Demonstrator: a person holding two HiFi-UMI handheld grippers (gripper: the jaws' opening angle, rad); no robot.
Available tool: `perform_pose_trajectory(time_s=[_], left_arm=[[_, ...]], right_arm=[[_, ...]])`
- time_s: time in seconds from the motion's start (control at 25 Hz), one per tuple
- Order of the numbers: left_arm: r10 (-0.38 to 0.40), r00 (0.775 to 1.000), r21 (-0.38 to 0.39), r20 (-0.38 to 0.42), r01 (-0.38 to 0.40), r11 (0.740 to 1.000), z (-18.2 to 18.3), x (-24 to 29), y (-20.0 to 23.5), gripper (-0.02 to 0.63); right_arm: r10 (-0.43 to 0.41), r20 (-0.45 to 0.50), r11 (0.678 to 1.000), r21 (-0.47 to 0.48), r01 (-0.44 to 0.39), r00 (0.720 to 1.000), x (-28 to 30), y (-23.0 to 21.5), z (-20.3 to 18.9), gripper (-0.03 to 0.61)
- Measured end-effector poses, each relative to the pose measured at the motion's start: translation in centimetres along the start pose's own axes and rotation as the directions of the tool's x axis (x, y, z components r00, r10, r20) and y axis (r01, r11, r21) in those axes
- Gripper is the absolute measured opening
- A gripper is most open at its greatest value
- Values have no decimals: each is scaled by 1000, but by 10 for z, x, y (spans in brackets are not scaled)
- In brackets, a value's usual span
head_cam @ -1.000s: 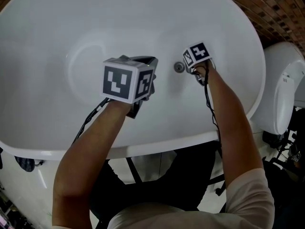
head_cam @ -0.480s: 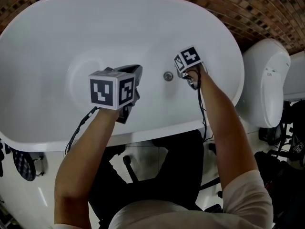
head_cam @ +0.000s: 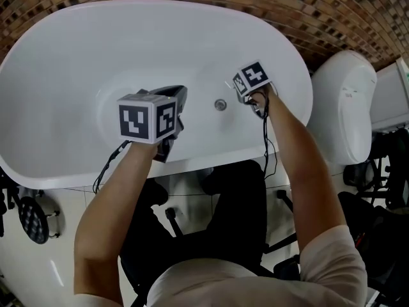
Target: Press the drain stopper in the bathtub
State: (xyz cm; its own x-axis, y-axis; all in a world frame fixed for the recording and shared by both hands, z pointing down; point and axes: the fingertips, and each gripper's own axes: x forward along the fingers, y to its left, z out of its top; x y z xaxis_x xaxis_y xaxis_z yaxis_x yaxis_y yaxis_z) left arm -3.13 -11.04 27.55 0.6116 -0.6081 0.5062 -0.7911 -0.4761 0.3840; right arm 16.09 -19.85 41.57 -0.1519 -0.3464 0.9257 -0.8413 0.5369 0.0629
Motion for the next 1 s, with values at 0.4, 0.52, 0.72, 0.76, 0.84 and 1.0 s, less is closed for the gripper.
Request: perform_pose_trajectory(time_s=[0.4, 0.52, 0.72, 0.76, 0.84, 1.0], left_arm=[[-1, 999, 38, 41, 0, 999, 8, -38, -21, 6], [-11, 998, 47, 58, 8, 999, 9, -50, -29, 6], [-15, 996, 72, 88, 9, 997, 14, -65, -41, 6], [-14, 995, 74, 95, 7, 997, 16, -69, -42, 6], [-15, 994, 79, 108, 6, 997, 18, -75, -46, 6], [-17, 991, 87, 131, 6, 996, 21, -91, -54, 6]], right_arm=[[-49, 79, 999, -9, 50, 996, -61, 3, 3, 15], [-60, 97, 998, -4, 61, 993, -76, 6, 1, 15], [-74, 138, 997, 4, 74, 988, -103, 10, 1, 15], [-75, 147, 997, 2, 75, 986, -108, 12, 1, 15], [-77, 165, 997, -1, 78, 983, -119, 15, 2, 15], [-92, 229, 996, 21, 90, 969, -145, 22, 4, 15]])
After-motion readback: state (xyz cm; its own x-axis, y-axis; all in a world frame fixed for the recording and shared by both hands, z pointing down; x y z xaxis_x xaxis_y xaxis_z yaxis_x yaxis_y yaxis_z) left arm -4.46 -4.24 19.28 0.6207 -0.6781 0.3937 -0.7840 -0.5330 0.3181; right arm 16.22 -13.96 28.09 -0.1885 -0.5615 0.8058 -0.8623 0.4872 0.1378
